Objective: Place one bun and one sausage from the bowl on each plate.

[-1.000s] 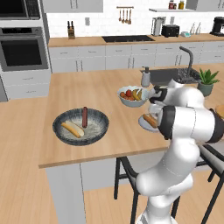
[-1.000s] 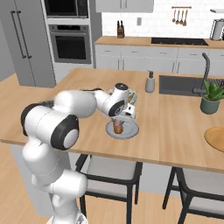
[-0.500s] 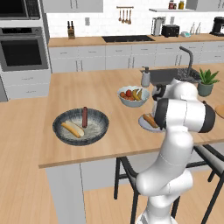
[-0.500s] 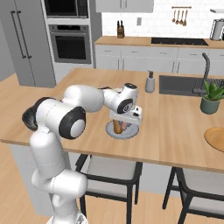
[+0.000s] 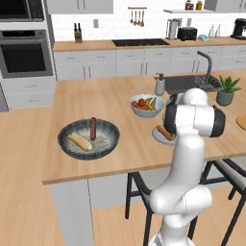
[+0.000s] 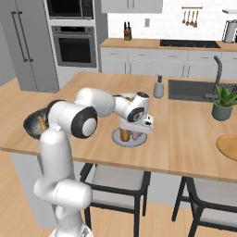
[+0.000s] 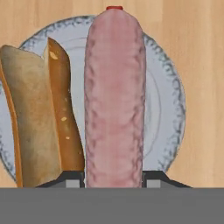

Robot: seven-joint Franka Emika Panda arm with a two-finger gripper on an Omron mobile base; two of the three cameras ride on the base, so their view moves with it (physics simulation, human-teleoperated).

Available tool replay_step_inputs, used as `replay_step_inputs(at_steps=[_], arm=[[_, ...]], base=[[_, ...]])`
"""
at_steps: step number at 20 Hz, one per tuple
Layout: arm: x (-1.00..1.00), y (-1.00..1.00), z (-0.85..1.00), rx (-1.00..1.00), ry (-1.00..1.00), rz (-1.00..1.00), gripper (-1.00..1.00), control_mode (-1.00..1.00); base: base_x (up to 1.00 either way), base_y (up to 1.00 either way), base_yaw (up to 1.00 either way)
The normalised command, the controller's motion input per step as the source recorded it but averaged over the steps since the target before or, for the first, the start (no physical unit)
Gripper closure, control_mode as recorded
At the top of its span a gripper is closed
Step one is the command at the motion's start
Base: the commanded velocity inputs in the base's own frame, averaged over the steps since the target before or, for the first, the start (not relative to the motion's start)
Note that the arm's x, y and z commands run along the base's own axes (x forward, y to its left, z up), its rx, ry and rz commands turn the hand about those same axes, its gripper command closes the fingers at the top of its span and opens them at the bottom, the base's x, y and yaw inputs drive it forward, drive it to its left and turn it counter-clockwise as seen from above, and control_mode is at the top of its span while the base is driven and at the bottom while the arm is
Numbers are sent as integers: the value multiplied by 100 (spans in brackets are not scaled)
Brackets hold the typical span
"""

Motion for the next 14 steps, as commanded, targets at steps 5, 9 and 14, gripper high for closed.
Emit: replay_step_inputs(at_steps=[5,9,14], arm=[[28,0,-32,0,0,1,100,-100],[48,0,-12,0,1,2,100,-100],[15,0,-5,0,0,2,-100,-100]], base=[[0,0,0],[0,0,0],[0,0,0]])
